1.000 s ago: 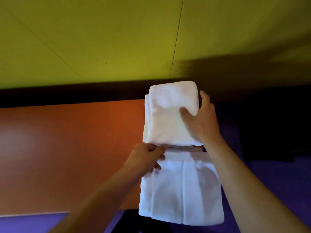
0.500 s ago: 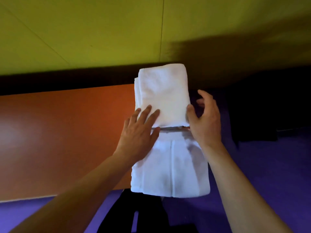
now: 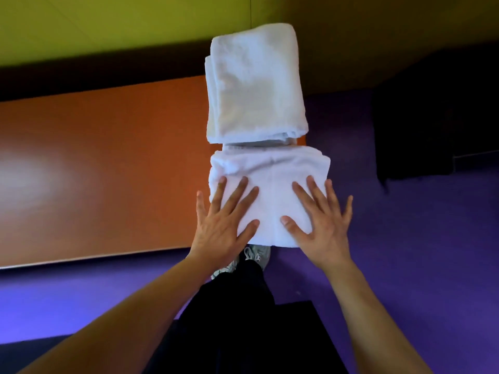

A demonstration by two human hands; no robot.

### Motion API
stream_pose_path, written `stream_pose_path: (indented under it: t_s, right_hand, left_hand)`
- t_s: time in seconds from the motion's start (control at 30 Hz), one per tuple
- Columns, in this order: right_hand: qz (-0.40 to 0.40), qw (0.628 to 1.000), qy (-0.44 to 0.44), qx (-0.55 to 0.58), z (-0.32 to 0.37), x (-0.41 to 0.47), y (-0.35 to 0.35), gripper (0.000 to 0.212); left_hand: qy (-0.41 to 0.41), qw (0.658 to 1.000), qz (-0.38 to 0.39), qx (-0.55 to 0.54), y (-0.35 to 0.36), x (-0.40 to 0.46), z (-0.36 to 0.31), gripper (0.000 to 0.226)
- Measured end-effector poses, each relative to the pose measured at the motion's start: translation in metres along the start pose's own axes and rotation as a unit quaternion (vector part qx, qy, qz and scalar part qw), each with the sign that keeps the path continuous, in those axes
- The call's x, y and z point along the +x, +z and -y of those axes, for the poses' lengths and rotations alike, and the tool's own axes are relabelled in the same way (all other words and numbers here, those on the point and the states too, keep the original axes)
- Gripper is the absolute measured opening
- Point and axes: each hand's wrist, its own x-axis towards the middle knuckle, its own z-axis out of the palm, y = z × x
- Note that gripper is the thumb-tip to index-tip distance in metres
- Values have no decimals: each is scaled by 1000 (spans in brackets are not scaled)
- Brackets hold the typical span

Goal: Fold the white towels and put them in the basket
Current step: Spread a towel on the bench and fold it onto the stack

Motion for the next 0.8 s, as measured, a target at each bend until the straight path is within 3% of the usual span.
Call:
stream_pose_path:
  t_s: [0.23,0.37,0.53,0.8]
  right_hand:
    - [80,968,78,223,5,-3,-6,83]
    - [99,964,69,238,7,-2,-9,88]
    - [84,963,64,248,9,1,0,90]
    - [45,940,58,333,11,0,14,93]
  left_hand:
    - [-51,998,-34,23,11,6,-5,66]
    - [-73,992,-37,-96,13,6,-7,62]
    - [-3,965,-14,-261,10,19,18,64]
    - [-9,937,-21,-348,8,19,16,68]
